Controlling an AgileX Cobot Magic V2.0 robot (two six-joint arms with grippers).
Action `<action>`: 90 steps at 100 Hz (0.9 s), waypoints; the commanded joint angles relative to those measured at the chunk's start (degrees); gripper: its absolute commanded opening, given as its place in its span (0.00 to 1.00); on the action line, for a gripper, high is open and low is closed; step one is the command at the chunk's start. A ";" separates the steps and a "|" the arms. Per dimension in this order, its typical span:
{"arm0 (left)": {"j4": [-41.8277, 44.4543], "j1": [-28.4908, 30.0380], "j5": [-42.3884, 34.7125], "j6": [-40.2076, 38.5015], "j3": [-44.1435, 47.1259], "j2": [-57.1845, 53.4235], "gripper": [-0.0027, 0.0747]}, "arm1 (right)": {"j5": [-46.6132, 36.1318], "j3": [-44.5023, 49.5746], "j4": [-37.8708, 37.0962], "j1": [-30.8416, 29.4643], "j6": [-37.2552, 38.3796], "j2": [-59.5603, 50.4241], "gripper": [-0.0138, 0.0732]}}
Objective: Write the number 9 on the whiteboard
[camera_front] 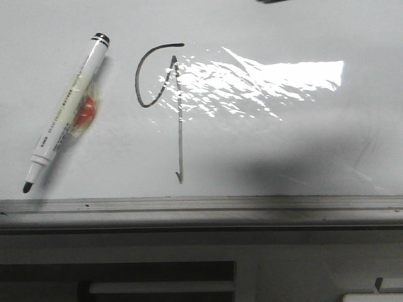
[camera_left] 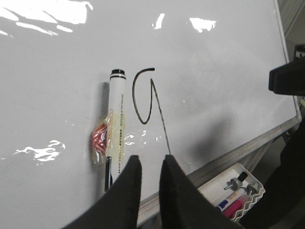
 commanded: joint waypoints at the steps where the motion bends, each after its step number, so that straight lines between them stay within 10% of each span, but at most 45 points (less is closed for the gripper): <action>1: 0.72 0.08 -0.30 -0.04 -1.61 -4.42 0.01 | -12.04 5.34 -1.56 -0.05 -0.17 -6.81 0.09; 42: 3.11 0.08 12.76 -0.04 -1.61 -18.78 0.01 | -14.58 26.45 -1.68 -0.05 -0.20 -34.04 0.09; 90: 3.11 0.08 12.91 -0.04 -1.61 -19.13 0.01 | -13.67 27.24 -1.68 -0.05 -0.20 -36.86 0.09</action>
